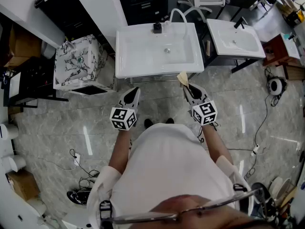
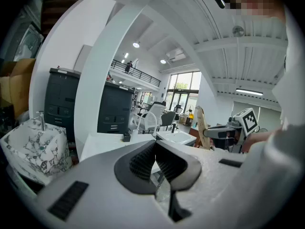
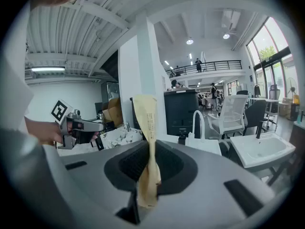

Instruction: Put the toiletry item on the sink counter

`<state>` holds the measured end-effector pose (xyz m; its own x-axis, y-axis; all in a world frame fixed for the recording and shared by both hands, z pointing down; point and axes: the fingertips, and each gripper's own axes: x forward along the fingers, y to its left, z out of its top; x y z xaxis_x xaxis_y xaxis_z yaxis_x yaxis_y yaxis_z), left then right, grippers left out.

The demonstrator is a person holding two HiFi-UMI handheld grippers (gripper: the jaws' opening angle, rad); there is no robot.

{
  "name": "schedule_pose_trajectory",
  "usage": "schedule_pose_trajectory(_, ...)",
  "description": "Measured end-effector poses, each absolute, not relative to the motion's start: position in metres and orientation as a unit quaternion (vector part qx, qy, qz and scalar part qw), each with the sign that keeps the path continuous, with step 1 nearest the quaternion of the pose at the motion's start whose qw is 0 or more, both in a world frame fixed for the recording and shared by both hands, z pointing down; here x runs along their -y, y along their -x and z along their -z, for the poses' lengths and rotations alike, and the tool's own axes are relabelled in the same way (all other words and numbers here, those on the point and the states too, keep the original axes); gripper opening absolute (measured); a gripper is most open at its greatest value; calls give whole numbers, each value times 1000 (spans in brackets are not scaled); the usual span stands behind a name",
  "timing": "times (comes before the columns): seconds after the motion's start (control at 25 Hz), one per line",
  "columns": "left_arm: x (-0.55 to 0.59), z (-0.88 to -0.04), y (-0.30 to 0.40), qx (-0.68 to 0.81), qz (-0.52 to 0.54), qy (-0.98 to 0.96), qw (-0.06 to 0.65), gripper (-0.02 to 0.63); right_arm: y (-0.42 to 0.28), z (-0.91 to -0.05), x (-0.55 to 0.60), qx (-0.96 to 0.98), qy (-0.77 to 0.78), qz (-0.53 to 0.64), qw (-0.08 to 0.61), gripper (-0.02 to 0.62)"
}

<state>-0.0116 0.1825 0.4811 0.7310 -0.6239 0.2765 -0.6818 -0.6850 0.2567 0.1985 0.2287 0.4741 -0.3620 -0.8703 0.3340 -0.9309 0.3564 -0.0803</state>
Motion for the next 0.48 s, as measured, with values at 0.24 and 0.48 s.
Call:
schedule_pose_trajectory(0.24,-182,-484,15,357,-82,-914,177,5,-194,-473,-227,815,-554,-129,115,51)
schedule_pose_trajectory(0.48,-181,-484,19,356,-81,-914,178,5,-190,-475,-227,814,-554,-132,113,51)
